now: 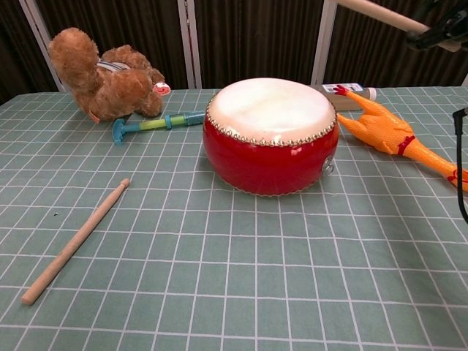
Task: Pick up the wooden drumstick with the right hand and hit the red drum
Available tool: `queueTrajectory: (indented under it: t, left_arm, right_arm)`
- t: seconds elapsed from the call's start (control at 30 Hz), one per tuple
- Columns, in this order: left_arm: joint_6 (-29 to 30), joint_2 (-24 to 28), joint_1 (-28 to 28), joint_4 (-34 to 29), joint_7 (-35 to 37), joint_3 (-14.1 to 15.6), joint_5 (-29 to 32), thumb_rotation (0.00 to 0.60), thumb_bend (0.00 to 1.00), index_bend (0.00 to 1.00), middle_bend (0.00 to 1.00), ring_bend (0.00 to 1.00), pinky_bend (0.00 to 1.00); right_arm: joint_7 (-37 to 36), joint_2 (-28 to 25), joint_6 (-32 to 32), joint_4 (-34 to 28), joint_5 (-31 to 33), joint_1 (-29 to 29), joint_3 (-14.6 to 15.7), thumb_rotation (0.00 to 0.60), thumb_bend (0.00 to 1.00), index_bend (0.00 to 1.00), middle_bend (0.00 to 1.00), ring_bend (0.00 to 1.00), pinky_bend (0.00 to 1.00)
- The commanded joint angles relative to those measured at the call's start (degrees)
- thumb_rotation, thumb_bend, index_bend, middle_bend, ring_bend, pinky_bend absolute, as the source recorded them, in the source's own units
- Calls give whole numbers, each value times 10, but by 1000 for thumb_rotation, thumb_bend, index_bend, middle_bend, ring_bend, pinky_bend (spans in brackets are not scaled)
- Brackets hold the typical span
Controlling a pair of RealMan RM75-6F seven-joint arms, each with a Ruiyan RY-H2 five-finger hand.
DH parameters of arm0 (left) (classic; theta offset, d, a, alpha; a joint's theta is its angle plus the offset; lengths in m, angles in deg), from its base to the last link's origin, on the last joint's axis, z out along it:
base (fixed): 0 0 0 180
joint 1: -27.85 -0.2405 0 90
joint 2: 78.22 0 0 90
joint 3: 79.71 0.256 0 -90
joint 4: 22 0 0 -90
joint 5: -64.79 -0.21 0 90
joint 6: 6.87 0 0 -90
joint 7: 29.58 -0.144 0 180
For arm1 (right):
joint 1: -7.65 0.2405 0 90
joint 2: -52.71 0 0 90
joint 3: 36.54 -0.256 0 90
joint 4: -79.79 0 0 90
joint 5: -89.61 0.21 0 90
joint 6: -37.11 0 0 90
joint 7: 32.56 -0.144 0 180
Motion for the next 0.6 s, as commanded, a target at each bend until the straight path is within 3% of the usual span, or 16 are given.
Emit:
queueTrajectory:
  t: [0.03,0.23,0.3,0.5,0.6]
  left_arm:
    - [0,0,0,0,-1,0,-1,600,0,0,0,0,0]
    - [0,0,0,0,1,0,0,600,0,0,0,0,0]
    - [-1,0,1,0,2,0,0,600,0,0,0,0,0]
    - [-4,2,1,-1,7,0,1,600,0,0,0,0,0]
    - [-6,3,2,-2,10,0,2,600,0,0,0,0,0]
  right_arm:
    - [-52,-8,-1,-58,81,-21,-59,600,674,1000,1000,1000,923]
    - [-135,-3,22,-105,191,-39,-136,600,675,1000,1000,1000,923]
    - [-147,-5,31,-104,214,-38,-149,600,675,1000,1000,1000,923]
    - [-142,-2,36,-74,188,-23,-120,600,675,1000,1000,1000,923]
    - [-132,6,32,-42,152,-10,-88,600,675,1000,1000,1000,923]
